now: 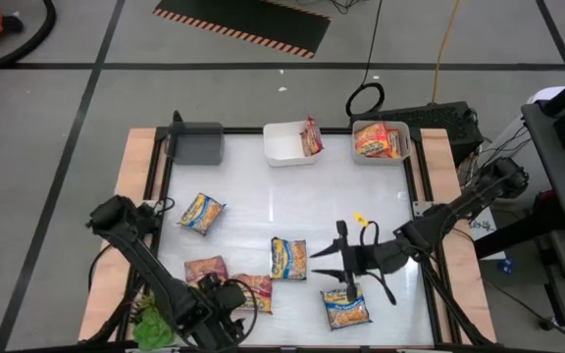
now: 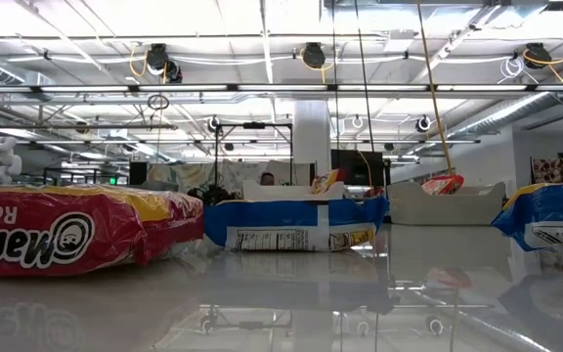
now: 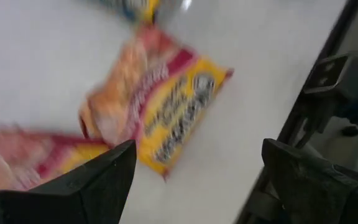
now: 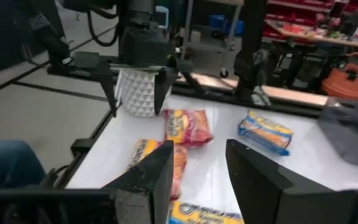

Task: Sort Maruchan noodles
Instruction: Put the right red noodle pack into the white bin

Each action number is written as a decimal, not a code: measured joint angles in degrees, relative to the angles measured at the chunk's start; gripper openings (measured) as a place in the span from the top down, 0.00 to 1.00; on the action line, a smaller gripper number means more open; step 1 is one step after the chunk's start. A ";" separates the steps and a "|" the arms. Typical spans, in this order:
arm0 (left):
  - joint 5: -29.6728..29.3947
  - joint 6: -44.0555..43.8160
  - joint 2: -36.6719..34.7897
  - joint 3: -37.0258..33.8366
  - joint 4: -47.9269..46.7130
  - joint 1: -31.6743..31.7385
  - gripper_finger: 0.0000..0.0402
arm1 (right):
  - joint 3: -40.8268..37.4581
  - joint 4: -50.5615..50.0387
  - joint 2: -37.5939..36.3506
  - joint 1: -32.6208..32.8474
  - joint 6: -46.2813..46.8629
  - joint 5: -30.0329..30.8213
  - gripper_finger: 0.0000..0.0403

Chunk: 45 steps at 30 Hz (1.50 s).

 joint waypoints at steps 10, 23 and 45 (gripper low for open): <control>12.85 -14.14 7.96 0.00 -1.92 0.13 0.13 | -0.01 1.08 0.09 5.76 4.96 0.06 0.65; 10.62 -21.61 9.37 0.00 -5.42 0.11 0.13 | -0.01 2.01 0.11 12.19 7.14 4.65 0.65; 8.32 -18.65 13.86 -0.02 -0.85 0.17 0.13 | -0.01 2.28 0.11 17.25 5.91 7.63 0.65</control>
